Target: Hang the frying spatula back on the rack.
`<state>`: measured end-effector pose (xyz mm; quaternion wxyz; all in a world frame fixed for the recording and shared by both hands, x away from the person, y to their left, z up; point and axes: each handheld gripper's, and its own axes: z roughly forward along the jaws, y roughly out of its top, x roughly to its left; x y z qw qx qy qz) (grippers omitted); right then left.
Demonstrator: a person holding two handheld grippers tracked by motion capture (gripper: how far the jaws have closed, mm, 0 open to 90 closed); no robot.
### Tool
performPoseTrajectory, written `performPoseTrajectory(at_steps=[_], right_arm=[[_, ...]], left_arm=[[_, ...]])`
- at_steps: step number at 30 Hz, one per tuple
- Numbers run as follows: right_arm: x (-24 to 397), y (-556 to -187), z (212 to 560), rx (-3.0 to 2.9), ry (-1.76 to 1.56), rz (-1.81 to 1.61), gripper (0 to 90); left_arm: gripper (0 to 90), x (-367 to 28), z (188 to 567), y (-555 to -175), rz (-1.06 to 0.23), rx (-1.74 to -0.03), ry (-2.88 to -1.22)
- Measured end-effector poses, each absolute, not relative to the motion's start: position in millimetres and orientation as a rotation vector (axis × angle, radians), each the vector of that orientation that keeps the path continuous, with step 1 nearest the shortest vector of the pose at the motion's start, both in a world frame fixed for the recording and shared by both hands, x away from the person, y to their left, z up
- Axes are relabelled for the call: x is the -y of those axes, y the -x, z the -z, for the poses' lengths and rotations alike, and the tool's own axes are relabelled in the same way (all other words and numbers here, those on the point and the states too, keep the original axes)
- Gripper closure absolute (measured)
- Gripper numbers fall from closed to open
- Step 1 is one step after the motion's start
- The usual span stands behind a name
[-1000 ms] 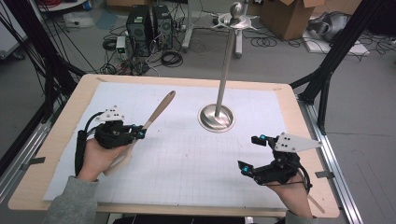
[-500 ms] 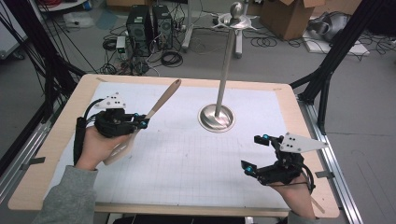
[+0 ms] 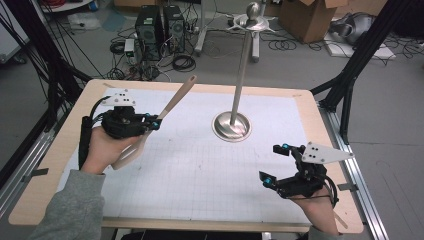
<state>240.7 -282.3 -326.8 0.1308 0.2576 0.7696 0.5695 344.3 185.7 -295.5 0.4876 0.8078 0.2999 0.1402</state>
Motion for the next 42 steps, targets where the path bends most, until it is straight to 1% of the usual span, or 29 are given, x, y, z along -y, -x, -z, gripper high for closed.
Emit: performPoseTrajectory(at_steps=[18,26,42], right_arm=[[289.1,-242.6,328.5,-2.234,-0.735,-1.675,5.0],[292.9,-242.5,330.2,-2.222,-0.758,-1.675,5.0],[305.8,-228.3,330.1,-2.184,-0.788,-1.688,5.0]], left_arm=[[77.8,-183.5,278.5,-363.2,-0.280,-0.709,-1.906],[77.8,-179.4,265.6,-365.9,-0.303,-0.670,-1.900],[77.9,-165.9,243.9,-374.7,-0.291,-0.630,-1.891]])
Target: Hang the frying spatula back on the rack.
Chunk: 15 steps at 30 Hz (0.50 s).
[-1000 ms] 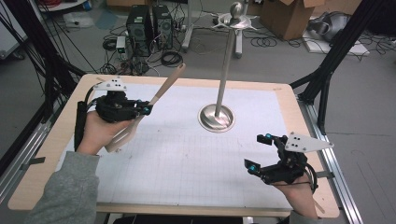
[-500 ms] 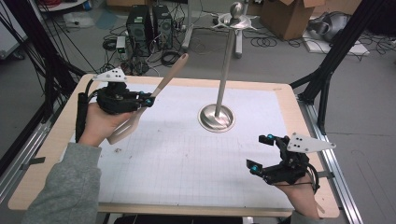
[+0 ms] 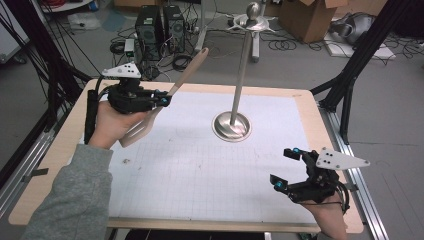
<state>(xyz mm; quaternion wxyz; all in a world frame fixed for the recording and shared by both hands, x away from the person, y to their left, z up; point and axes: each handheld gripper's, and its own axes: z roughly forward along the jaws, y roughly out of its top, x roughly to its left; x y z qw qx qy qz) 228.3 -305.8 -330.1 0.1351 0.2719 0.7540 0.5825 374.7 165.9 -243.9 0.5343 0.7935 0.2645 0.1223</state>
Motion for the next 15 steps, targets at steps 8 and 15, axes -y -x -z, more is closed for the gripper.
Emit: performPoseTrajectory(at_steps=[8,15], right_arm=[[315.9,-219.2,327.6,-2.148,-0.809,-1.691,5.0],[318.2,-214.3,329.6,-2.159,-0.820,-1.680,5.0]], left_arm=[[77.9,-160.3,233.3,-379.1,-0.285,-0.604,-1.872],[77.9,-163.7,219.9,-380.5,-0.284,-0.594,-1.850]])
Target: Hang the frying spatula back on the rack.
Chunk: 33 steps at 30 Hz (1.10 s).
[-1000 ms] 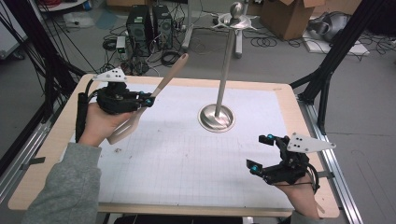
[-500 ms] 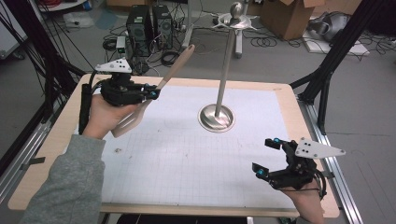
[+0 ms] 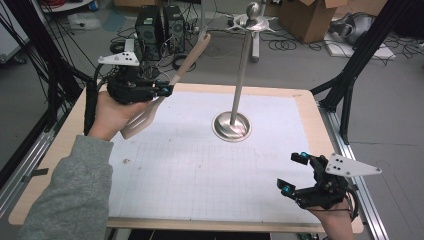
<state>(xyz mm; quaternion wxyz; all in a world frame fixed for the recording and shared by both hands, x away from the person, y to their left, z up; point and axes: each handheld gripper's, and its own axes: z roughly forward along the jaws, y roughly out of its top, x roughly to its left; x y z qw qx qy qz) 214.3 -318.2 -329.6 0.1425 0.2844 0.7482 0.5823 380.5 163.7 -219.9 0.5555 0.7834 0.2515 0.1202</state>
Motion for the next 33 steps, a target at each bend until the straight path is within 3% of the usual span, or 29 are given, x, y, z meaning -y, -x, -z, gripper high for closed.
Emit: performPoseTrajectory(at_steps=[33], right_arm=[[325.5,-204.0,324.7,-2.135,-0.815,-1.701,5.0]], left_arm=[[77.8,-136.6,202.4,-395.6,-0.217,-0.554,-1.816]])
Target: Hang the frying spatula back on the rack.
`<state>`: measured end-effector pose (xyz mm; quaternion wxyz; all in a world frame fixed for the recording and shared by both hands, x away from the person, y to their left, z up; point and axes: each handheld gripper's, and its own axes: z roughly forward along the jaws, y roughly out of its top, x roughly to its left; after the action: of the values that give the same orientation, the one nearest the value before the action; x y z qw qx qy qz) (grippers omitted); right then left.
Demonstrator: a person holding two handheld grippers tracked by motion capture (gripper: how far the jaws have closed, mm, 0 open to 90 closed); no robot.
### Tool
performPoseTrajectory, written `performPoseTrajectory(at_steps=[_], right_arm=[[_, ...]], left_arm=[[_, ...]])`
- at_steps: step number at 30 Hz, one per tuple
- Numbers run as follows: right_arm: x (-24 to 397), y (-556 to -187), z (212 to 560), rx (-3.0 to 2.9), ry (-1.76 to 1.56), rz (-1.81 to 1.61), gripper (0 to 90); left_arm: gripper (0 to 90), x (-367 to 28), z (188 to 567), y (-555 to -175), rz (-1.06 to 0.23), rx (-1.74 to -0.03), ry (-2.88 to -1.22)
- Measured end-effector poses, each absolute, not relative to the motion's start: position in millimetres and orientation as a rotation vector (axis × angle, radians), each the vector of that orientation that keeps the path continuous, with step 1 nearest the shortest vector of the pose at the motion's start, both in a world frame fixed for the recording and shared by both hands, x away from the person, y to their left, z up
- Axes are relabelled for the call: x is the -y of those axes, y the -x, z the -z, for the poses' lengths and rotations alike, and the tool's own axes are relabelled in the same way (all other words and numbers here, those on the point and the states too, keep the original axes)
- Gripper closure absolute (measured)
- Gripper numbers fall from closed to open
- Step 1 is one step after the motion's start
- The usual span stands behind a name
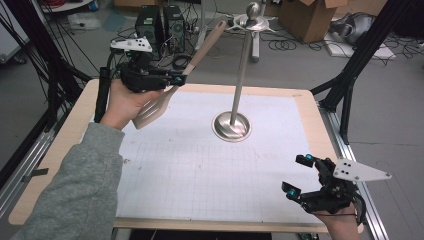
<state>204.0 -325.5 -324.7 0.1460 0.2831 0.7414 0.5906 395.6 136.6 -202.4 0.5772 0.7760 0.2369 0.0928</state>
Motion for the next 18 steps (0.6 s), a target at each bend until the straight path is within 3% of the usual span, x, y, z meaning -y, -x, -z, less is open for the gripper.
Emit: performPoseTrajectory(at_steps=[18], right_arm=[[326.8,-203.0,324.8,-2.132,-0.816,-1.693,5.0]], left_arm=[[77.8,-126.9,207.7,-400.3,-0.190,-0.566,-1.817]])
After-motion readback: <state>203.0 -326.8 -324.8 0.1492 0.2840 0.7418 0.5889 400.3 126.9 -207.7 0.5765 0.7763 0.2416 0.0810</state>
